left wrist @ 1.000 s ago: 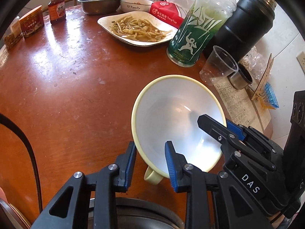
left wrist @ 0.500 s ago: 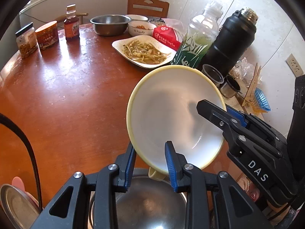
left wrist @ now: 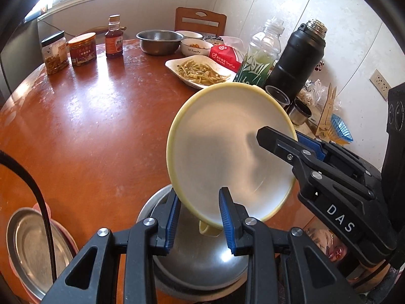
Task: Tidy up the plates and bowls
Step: 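Grasp the yellow handled bowl rim with both tools and lift it, then carry the yellow bowl over the steel basin and lower it inside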
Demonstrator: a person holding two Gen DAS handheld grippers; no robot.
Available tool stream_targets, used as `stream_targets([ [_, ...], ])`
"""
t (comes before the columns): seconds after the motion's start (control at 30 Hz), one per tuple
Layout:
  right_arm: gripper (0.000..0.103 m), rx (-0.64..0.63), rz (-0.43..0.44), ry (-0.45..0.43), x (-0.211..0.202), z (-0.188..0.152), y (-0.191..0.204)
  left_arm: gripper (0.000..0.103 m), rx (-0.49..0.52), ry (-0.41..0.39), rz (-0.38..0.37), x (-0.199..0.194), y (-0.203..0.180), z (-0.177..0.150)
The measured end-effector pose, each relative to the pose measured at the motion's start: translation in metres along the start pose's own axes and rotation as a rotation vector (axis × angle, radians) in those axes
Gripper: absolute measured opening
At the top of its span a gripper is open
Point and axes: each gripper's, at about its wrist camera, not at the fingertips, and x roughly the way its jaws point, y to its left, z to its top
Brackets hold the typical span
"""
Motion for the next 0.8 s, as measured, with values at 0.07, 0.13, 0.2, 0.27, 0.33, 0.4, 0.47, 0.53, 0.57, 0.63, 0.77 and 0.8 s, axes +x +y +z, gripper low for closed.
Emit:
stream_targets([
  [0.07, 0.024, -0.008, -0.003, 0.001, -0.002, -0.005, 0.004, 0.031, 0.004, -0.004, -0.001, -0.002, 0.002, -0.006],
  [0.13, 0.024, -0.014, 0.001, 0.001, -0.005, -0.01, 0.008, 0.031, 0.006, -0.003, 0.001, -0.004, 0.002, -0.012],
  [0.2, 0.024, -0.017, -0.001, 0.006, -0.007, -0.015, 0.011, 0.031, 0.006, 0.004, 0.003, -0.003, 0.003, -0.018],
  [0.27, 0.024, -0.022, 0.001, 0.009, -0.008, -0.018, 0.012, 0.031, 0.013, 0.006, 0.009, -0.004, 0.002, -0.024],
  [0.33, 0.024, -0.032, -0.001, 0.006, -0.011, -0.022, 0.015, 0.031, 0.018, 0.006, 0.014, -0.005, 0.001, -0.028],
  [0.4, 0.024, -0.042, -0.004, 0.002, -0.014, -0.024, 0.018, 0.031, 0.025, 0.007, 0.017, -0.005, 0.0, -0.032],
  [0.47, 0.024, -0.05, -0.003, 0.004, -0.015, -0.027, 0.021, 0.031, 0.032, 0.014, 0.031, -0.003, -0.001, -0.036],
  [0.53, 0.024, -0.062, -0.003, 0.007, -0.016, -0.03, 0.025, 0.031, 0.033, 0.022, 0.041, -0.001, -0.001, -0.039],
  [0.57, 0.024, -0.067, -0.001, 0.008, -0.016, -0.032, 0.026, 0.031, 0.033, 0.026, 0.045, 0.0, -0.001, -0.04],
  [0.63, 0.024, -0.073, -0.002, 0.013, -0.015, -0.034, 0.028, 0.031, 0.035, 0.032, 0.052, 0.001, -0.001, -0.043],
  [0.77, 0.024, -0.083, -0.002, 0.026, -0.013, -0.039, 0.031, 0.031, 0.034, 0.032, 0.061, 0.001, 0.0, -0.046],
  [0.8, 0.024, -0.085, -0.005, 0.03, -0.012, -0.04, 0.031, 0.031, 0.032, 0.031, 0.06, 0.001, 0.001, -0.047],
])
